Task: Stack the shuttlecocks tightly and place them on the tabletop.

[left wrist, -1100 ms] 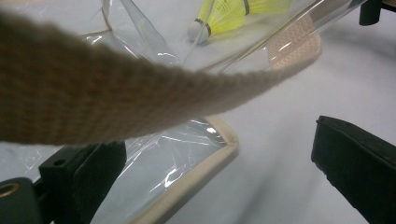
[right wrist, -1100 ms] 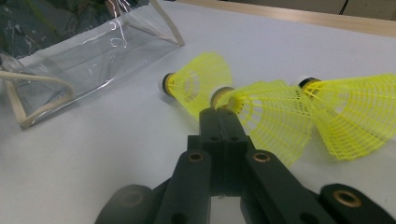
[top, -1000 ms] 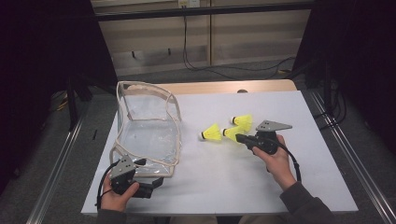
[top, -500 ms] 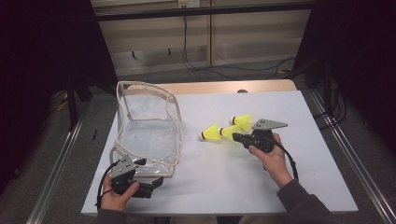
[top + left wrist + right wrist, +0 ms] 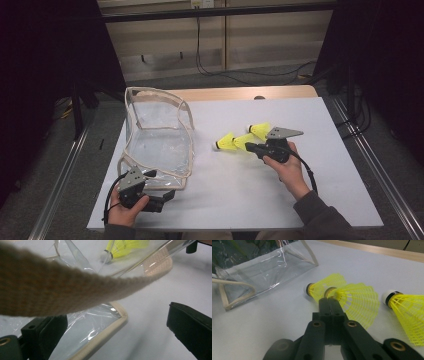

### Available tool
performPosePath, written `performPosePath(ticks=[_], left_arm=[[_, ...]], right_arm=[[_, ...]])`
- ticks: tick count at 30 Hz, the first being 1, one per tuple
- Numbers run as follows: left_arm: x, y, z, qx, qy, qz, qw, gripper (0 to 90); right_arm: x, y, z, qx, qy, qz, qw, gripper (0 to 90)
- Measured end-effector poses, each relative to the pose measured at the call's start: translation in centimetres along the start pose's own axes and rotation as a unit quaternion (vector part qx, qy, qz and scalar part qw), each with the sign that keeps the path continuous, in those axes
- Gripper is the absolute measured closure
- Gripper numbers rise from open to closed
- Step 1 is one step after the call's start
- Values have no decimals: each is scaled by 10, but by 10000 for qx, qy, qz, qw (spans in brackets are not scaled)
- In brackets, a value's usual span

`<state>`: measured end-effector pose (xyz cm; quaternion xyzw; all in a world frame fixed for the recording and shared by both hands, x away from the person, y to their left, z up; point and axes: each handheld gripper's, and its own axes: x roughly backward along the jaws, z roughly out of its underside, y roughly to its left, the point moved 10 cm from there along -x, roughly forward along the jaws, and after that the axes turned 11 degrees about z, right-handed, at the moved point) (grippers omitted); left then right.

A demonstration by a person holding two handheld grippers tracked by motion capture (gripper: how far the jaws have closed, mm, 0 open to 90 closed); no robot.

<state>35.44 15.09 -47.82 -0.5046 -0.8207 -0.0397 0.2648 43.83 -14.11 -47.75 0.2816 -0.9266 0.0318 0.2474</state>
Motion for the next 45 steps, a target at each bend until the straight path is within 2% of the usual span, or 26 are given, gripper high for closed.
performPosePath(ticks=[11, 24, 32, 42, 45], left_arm=[[0, 0, 0, 7, 9, 10, 10000, 34], [0, 0, 0, -18, 17, 7, 10000, 34], [0, -1, 0, -17, 14, 17, 10000, 34], [-1, -1, 0, -11, 22, 26, 10000, 34], [-1, 0, 1, -23, 40, 23, 10000, 34]], right_arm=[[-4, 4, 0, 57, 31, -44, 10000, 900], [-4, 17, 3, 208, 92, -167, 9996, 900], [-7, 18, 6, 268, 144, -164, 9994, 900], [-11, 14, 9, 217, 205, -125, 9995, 900], [-14, 11, 11, 78, 275, -37, 9996, 877]])
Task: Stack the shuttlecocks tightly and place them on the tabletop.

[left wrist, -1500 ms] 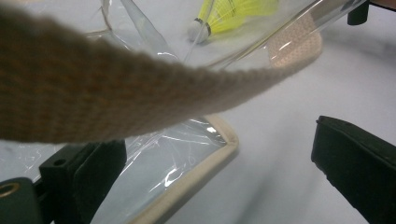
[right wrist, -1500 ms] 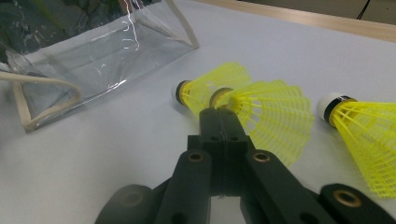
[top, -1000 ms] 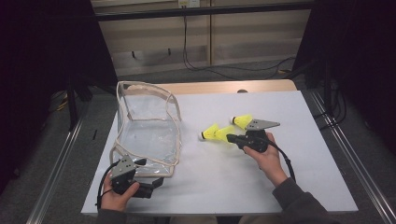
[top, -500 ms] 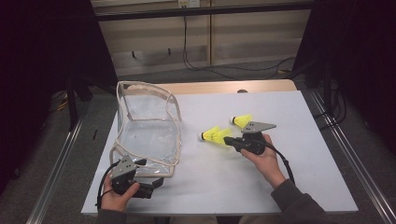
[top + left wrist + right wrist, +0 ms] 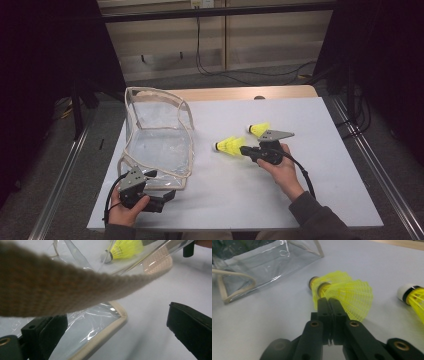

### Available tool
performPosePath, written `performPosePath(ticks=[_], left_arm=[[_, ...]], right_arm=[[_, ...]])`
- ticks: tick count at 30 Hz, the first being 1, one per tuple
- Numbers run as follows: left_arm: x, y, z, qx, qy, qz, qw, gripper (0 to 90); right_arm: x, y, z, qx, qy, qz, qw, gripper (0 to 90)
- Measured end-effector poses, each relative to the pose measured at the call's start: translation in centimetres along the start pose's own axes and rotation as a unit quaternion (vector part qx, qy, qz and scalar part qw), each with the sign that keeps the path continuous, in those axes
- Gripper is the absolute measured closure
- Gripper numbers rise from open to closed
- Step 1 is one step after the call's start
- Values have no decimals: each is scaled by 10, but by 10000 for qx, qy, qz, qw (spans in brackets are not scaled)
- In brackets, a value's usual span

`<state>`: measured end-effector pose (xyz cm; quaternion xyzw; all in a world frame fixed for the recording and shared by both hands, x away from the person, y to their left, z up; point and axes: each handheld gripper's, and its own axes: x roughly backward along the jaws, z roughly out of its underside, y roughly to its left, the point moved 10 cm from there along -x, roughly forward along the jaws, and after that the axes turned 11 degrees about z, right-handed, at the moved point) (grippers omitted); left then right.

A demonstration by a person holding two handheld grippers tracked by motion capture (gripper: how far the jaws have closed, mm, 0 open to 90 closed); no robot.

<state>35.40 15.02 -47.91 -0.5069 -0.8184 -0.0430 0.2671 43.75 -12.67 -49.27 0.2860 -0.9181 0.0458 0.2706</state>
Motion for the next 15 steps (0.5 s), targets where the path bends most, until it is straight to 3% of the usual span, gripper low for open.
performPosePath(ticks=[3, 4, 7, 15], left_arm=[[0, 0, 0, 15, -31, 6, 10000, 34], [0, 0, 0, 10, -21, 2, 10000, 34], [0, 0, 0, 14, -19, 5, 10000, 34], [0, 1, 0, 10, -16, 7, 10000, 34]], right_arm=[[-3, -1, 5, 2, 138, 92, 9999, 819], [-6, 1, 10, 17, 307, 5, 9995, 817], [-9, 2, 14, 71, 393, 46, 9992, 864], [-10, 6, 9, 235, 274, -54, 9993, 900]])
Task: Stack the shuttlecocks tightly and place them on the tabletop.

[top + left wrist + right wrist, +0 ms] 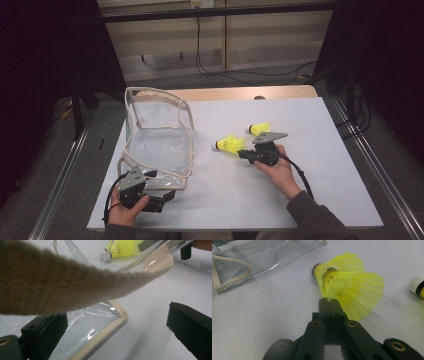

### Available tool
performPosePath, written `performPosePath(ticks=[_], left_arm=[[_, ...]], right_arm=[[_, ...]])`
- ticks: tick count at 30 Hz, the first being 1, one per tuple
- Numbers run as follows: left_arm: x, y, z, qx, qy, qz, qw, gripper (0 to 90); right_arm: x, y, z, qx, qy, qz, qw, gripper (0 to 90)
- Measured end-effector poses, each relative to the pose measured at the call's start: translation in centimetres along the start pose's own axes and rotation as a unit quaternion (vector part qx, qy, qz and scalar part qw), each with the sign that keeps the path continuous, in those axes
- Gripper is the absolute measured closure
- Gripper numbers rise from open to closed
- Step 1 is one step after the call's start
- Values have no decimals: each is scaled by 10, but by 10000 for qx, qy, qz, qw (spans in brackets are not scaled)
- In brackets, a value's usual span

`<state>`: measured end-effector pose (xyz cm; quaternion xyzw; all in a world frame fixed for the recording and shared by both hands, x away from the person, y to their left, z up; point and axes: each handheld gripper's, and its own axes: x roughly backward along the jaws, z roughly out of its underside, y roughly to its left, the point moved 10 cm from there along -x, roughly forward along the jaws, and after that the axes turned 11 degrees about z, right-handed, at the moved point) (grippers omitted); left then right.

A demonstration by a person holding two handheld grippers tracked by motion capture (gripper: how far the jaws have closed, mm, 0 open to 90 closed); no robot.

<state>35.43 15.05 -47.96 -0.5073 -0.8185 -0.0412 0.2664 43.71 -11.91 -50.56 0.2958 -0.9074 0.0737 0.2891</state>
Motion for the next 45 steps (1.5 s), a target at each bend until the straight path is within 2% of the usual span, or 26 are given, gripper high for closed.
performPosePath(ticks=[11, 15, 24, 33, 40, 45], left_arm=[[0, 0, 0, 5, 2, -2, 10000, 34], [0, 0, 0, 13, -4, -3, 10000, 34], [0, 0, 1, 23, 4, -13, 10000, 34], [0, 0, 1, 30, 11, -17, 10000, 34], [0, 0, 1, 13, 16, -10, 10000, 34], [1, 0, 1, 2, 28, -15, 10000, 35]], right_arm=[[-1, 3, -6, 74, -52, -79, 9999, 900], [0, 7, -5, 178, 6, -142, 9997, 900], [0, 5, -4, 177, 14, -115, 9998, 900], [-2, 2, -4, 144, 7, 19, 9999, 890], [-2, 0, -5, 111, -55, 69, 9999, 825], [-1, -1, -5, 57, -59, 95, 9999, 727]])
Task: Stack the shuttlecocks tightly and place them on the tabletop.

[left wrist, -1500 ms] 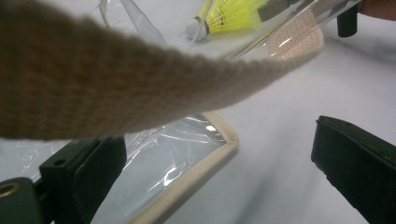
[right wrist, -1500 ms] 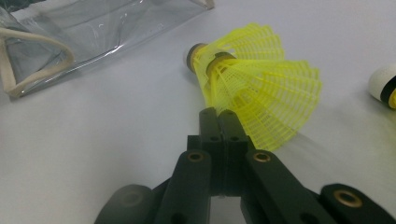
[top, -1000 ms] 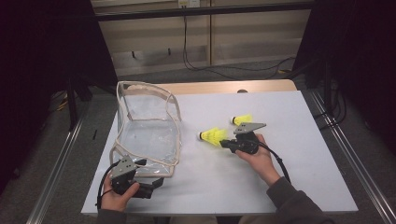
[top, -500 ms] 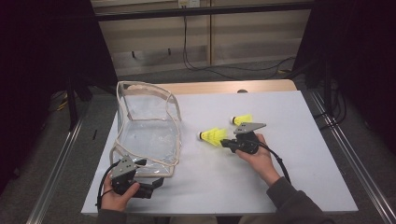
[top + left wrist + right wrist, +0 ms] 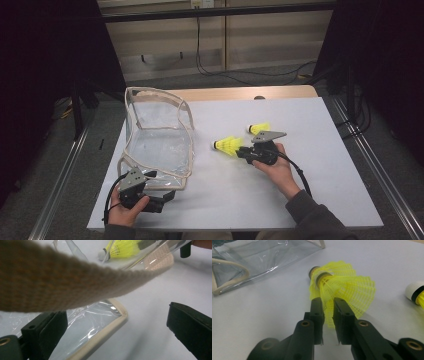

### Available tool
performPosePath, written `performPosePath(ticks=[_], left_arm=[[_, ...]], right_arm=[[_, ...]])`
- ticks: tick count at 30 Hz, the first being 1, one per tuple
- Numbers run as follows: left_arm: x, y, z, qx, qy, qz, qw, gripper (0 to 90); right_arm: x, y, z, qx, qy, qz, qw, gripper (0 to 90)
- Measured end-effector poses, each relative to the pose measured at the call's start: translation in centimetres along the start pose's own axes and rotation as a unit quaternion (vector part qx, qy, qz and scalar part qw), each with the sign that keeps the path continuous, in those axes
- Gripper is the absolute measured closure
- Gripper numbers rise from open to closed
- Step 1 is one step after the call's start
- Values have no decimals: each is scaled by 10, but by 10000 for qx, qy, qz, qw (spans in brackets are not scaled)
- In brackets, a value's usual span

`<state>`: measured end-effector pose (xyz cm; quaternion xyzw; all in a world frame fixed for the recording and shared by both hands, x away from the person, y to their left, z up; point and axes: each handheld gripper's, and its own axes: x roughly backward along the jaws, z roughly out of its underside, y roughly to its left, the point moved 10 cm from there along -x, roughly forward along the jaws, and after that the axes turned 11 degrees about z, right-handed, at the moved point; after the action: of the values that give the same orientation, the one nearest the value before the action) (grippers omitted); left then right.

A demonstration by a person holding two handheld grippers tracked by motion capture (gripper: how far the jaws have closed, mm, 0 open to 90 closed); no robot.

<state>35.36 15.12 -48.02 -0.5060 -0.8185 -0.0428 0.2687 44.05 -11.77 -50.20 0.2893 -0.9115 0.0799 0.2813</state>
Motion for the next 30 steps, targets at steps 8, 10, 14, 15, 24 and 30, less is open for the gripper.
performPosePath(ticks=[8, 10, 14, 15, 24, 30], left_arm=[[0, 0, 0, 10, -9, -2, 10000, 34], [0, 0, 0, 6, -21, 3, 10000, 34], [0, 0, 0, 8, -14, 3, 10000, 34], [0, 0, 0, 9, -14, 4, 10000, 34], [0, -1, -1, 5, -22, 1, 10000, 35], [0, -1, -1, 20, -37, 1, 10000, 34]], right_arm=[[6, -4, 0, -105, 16, 11, 9999, 627], [9, -5, 1, -127, 29, 20, 9999, 603], [11, -6, 1, -148, 44, 28, 9999, 579], [12, -7, 1, -141, 32, 33, 9999, 575], [20, -18, 2, -306, -37, 141, 9994, 490], [22, -21, 1, -332, -59, 178, 9993, 446]])
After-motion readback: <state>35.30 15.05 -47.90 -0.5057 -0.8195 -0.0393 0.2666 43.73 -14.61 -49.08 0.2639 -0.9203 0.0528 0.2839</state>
